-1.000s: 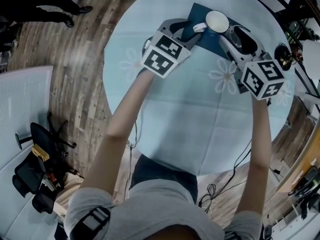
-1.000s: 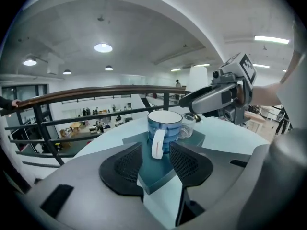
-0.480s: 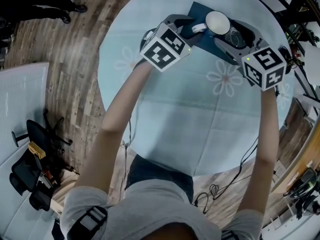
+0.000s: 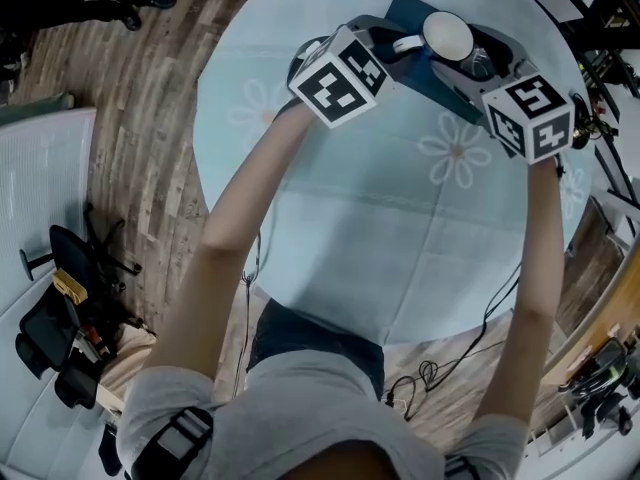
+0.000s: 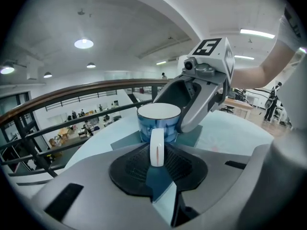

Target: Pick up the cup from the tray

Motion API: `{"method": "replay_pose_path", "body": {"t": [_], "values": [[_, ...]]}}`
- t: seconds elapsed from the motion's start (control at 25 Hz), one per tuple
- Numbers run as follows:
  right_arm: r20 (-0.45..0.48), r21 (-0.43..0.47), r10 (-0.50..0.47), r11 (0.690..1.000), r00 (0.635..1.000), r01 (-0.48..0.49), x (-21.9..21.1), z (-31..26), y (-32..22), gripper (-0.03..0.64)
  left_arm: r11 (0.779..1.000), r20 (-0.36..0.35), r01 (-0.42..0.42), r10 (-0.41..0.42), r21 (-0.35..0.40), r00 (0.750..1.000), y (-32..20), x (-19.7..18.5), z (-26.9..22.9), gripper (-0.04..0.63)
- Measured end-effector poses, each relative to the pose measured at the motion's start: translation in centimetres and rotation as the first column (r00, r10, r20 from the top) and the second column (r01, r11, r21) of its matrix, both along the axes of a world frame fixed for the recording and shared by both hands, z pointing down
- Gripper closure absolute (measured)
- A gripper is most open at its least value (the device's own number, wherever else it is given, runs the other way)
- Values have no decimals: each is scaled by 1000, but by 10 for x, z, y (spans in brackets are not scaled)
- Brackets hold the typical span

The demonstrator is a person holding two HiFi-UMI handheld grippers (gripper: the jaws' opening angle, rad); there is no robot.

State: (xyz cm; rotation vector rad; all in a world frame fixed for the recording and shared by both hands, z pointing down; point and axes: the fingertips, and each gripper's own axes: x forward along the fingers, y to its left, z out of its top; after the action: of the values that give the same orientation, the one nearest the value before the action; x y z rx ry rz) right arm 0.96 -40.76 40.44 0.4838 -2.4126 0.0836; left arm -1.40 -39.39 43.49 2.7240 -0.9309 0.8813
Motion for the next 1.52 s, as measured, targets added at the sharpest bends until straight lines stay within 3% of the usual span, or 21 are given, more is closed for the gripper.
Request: {"method": "replay_pose_path", "body": {"t": [0.36, 0.8, 1.28, 1.52], "values": [[-3, 25, -3, 1000, 1000, 3, 2, -3, 4, 322, 1000, 5, -7, 7, 18, 1000, 5, 5, -3, 529], [31, 52, -12, 999, 999, 10, -5, -43, 39, 322, 997, 12, -12, 11, 72, 1000, 39, -3, -45, 529], [18, 15, -6, 1000, 1000, 6, -18, -36, 102, 321, 999, 22, -30, 29, 41, 999, 104, -14, -39, 529], [-10, -15, -20, 1000, 1000, 20, -23, -13, 130, 322, 1000, 30, 1, -1, 12, 1000, 132, -20, -17, 529]]}}
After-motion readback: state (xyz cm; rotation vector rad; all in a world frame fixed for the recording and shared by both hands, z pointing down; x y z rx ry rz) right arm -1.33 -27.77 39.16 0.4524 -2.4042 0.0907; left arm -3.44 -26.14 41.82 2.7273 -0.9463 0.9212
